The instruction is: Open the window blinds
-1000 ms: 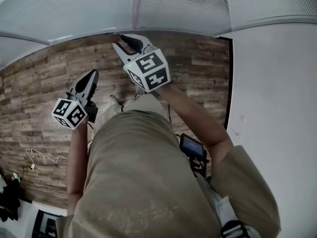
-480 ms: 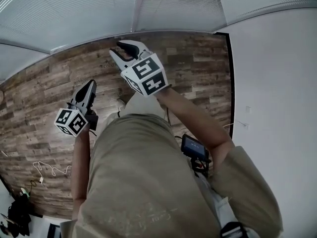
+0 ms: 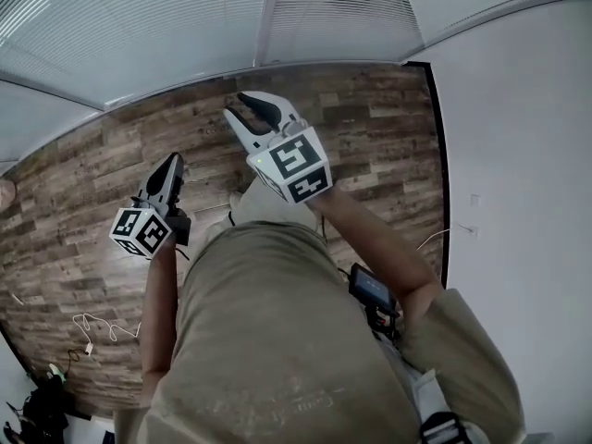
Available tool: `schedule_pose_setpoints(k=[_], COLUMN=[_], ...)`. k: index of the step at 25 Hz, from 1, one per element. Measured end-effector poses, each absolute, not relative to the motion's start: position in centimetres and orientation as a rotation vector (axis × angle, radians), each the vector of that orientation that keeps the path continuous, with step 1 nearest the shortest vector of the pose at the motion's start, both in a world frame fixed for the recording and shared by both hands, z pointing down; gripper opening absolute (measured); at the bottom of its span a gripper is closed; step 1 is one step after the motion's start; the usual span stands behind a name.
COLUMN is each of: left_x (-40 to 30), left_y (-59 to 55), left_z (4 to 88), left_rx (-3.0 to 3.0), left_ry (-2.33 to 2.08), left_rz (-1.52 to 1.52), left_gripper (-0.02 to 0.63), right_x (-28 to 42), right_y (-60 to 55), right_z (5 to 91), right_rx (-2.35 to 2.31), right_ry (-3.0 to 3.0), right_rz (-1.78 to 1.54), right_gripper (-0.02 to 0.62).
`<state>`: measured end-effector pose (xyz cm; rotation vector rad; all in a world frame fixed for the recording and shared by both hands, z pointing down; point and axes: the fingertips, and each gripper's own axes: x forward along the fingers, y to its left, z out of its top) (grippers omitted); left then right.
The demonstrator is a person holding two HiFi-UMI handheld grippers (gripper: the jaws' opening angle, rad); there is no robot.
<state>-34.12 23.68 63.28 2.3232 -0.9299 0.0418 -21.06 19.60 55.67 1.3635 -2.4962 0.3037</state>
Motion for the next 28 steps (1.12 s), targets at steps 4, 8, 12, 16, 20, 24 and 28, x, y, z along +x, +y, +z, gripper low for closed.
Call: schedule_pose_setpoints(k=[4, 8, 12, 16, 20, 24, 28], left_x=[-33.4, -33.1, -33.1, -32.6, -30.4, -27.0, -24.0], left_y=[24.4, 25.0, 24.8, 25.6, 25.8, 27.2, 29.4], left_z=[63.5, 63.7, 63.7, 63.8, 64.6, 65.7, 65.2], left_rx=[2.344, 2.346, 2.344, 2.36, 2.358, 2.324, 2.304], left_ry=[-0.91, -0.907, -0.949, -1.052, -1.092, -1.08, -1.088], left_rz=[0.045, 0.064, 0.06, 0.05, 0.087, 0.178, 0.181], left_gripper=[0.012, 0.012, 0.012, 0.012, 0.012, 0.012, 0.012], right_x=[-18.5, -15.6, -12.2, -8.1, -4.4, -1.5, 0.9], right_y=[21.0, 22.7, 24.0, 26.4, 27.7, 29.2, 30.7], right_z=[55.8, 56.5, 57.5, 57.9, 58.2, 58.0, 57.3], right_rx=[1.443, 1.511, 1.563, 1.609, 1.627, 1.601, 1.572], right_ry=[-2.465, -2.411, -2.352, -2.295, -2.263, -2.271, -2.299], right_rz=[0.294, 0.315, 0.329, 0.357, 0.38, 0.373, 0.349], right_gripper=[0.112, 0.112, 0.112, 0.112, 0.112, 0.112, 0.112])
